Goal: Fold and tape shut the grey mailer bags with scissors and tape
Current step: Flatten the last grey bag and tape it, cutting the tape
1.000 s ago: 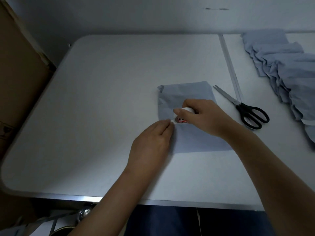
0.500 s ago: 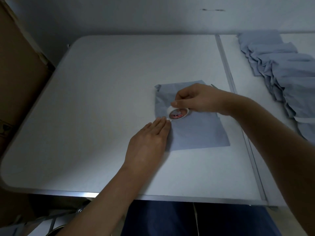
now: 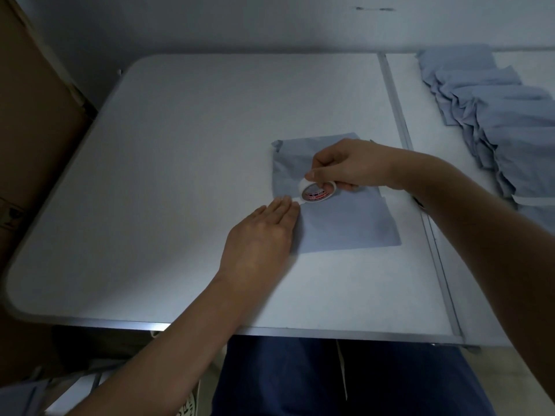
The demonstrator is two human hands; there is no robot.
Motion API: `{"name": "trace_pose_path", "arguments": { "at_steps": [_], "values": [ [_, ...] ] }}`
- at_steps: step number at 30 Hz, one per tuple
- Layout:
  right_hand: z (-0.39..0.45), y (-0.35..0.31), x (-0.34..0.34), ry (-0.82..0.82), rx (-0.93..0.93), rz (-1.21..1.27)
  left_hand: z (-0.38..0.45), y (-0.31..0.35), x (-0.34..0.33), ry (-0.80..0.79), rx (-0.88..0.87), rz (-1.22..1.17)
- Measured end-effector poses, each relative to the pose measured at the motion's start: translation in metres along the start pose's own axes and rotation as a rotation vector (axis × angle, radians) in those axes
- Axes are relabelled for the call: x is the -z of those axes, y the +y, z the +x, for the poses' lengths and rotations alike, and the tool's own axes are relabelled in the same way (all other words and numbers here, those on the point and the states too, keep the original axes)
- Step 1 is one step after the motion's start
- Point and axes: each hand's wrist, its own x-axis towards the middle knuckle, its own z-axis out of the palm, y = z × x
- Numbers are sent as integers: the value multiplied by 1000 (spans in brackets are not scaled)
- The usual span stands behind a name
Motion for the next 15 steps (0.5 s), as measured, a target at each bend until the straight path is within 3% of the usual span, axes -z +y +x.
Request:
{"name": "trace_pose_path", "arguments": {
  "at_steps": [15],
  "values": [
    [-12,5,10,22,-12,-246,0,0,-1,5,2,-6]
  ]
}}
